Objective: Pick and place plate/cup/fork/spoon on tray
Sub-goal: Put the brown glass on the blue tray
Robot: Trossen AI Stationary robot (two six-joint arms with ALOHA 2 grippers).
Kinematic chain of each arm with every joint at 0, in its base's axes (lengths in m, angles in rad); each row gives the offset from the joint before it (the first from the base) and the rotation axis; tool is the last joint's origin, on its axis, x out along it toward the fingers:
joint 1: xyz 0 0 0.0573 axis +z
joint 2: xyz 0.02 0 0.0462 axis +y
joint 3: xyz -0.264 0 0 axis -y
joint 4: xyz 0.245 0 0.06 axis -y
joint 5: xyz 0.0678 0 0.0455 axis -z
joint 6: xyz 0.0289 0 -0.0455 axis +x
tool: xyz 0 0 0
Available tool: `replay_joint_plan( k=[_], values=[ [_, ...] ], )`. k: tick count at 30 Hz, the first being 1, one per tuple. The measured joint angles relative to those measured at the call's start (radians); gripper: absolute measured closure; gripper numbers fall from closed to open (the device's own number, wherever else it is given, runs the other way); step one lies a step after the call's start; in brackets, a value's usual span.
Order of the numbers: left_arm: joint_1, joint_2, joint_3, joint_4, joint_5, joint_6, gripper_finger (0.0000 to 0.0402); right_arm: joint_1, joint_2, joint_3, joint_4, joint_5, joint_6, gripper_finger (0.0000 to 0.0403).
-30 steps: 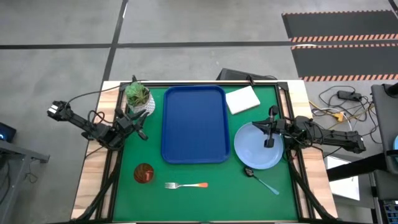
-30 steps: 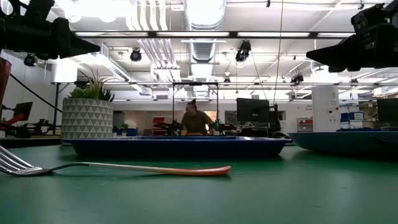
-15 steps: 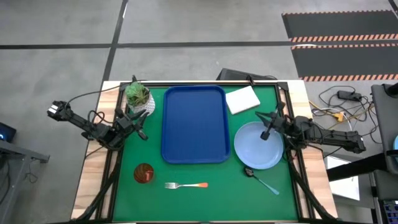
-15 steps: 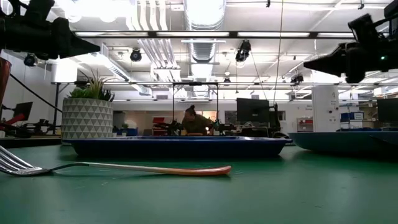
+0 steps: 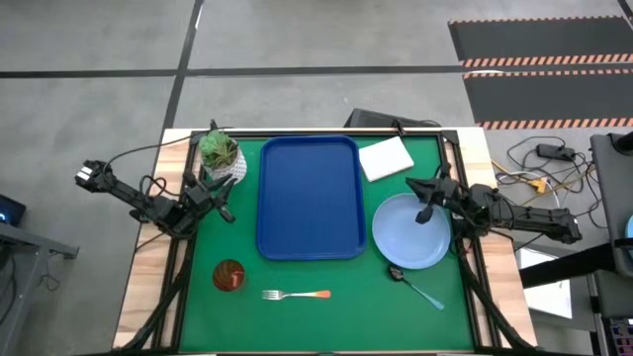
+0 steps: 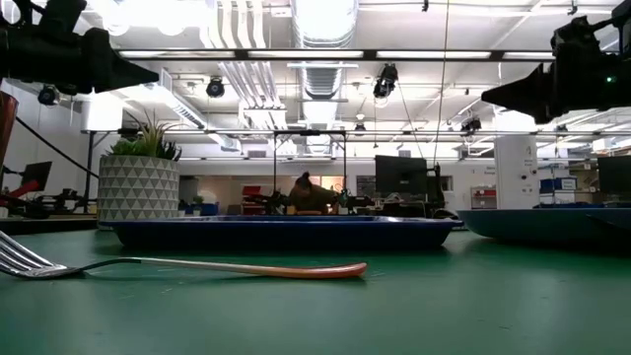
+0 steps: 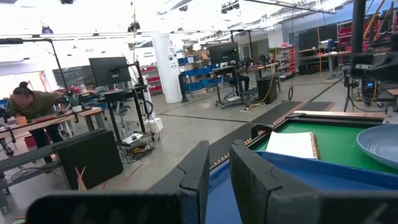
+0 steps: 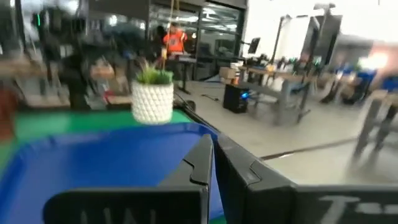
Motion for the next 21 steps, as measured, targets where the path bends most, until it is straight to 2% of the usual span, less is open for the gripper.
replay_joint_plan(
  k=[4, 9, 14, 16, 19, 21],
  values=[
    [0.000, 0.000, 0.000, 0.015, 0.018, -0.090, 0.0357, 0.000, 0.000, 0.000, 0.000, 0.036, 0.073, 0.0394],
    [0.000, 0.000, 0.000, 0.018, 0.019, -0.297, 0.0357, 0.000, 0.000, 0.000, 0.000, 0.029, 0.077, 0.0394],
    [0.000, 0.000, 0.000, 0.021, 0.019, -0.332, 0.0357, 0.000, 0.000, 0.000, 0.012, 0.028, 0.071, 0.0394],
    [0.000, 0.000, 0.000, 0.045, 0.020, -0.337, 0.0357, 0.000, 0.000, 0.000, 0.058, 0.029, 0.071, 0.0394],
    [0.001, 0.000, 0.000, 0.128, 0.030, -0.474, 0.0357, 0.000, 0.007, 0.000, 0.184, 0.014, 0.057, 0.0394],
    [0.003, 0.000, 0.003, 0.164, 0.086, -0.511, 0.0357, 0.000, 0.013, 0.000, 0.277, -0.040, 0.003, 0.0394]
  ],
)
